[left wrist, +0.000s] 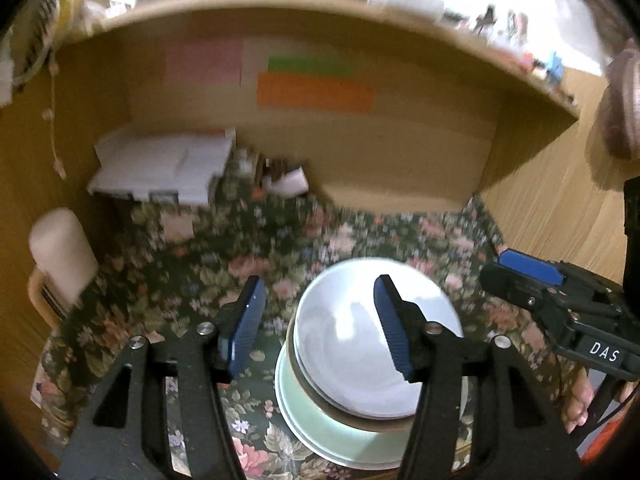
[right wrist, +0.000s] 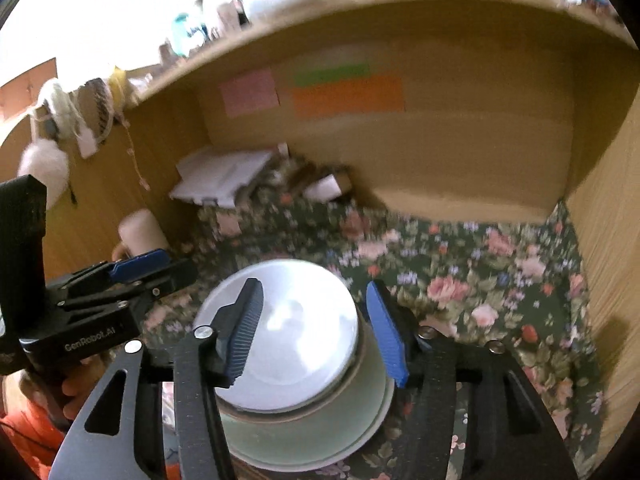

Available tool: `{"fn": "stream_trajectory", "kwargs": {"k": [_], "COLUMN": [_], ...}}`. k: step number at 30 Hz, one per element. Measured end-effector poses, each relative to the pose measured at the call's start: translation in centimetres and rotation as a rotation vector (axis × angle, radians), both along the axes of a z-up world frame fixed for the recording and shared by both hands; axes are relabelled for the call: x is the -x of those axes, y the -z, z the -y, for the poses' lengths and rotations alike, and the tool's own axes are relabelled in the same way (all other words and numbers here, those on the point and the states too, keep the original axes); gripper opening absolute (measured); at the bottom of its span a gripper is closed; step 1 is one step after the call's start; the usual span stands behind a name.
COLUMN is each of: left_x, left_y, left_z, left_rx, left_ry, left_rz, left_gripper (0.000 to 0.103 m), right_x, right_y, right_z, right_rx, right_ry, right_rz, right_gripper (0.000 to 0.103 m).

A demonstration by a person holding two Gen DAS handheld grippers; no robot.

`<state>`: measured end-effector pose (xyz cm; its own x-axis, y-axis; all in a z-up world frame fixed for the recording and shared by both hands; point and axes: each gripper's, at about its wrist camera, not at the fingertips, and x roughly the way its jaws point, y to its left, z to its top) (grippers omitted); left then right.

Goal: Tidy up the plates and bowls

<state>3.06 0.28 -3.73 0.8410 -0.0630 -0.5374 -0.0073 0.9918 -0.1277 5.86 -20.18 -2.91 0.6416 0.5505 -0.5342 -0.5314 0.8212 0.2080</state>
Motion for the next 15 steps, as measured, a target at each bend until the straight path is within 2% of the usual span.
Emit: {"fn": "stream_trajectory", "kwargs": {"k": [4, 8, 10, 14, 15], "left_x": [1.9, 3.6, 4.5, 5.5, 5.6], "left_y": [-1.6, -2.4, -2.6, -2.7, -2.7], "left_z": [0.4, 0.8, 1.1, 1.2, 1.1], "left_rx": [-0.019, -0.037, -0.051, -0.038, -0.036], "left_ry": [-0.008, -0.02, -0.026, -0.021, -0.023], "left_rz": [0.091, 0.161, 0.195, 0.215, 0.218], "left_gripper": [0.066, 0.071, 0.072, 0.073, 0.079], "right_x": [1.3, 2.6, 3.4, 4.4, 4.7], "right_y": [-1.0, -1.4, -1.6, -1.9, -1.9], "right_z": [0.5, 0.8, 0.9, 1.1, 1.1], "right_rx": [-0.038, -0.062, -0.063, -0.075, -0.075], "right_ry": [0.001, 0.009, 0.016, 0.023, 0.026], "right_rz": [0.051, 0.092, 0.118, 0.148, 0.157], "right_gripper": [0.054, 0.068, 0.071, 0.083, 0.084]}}
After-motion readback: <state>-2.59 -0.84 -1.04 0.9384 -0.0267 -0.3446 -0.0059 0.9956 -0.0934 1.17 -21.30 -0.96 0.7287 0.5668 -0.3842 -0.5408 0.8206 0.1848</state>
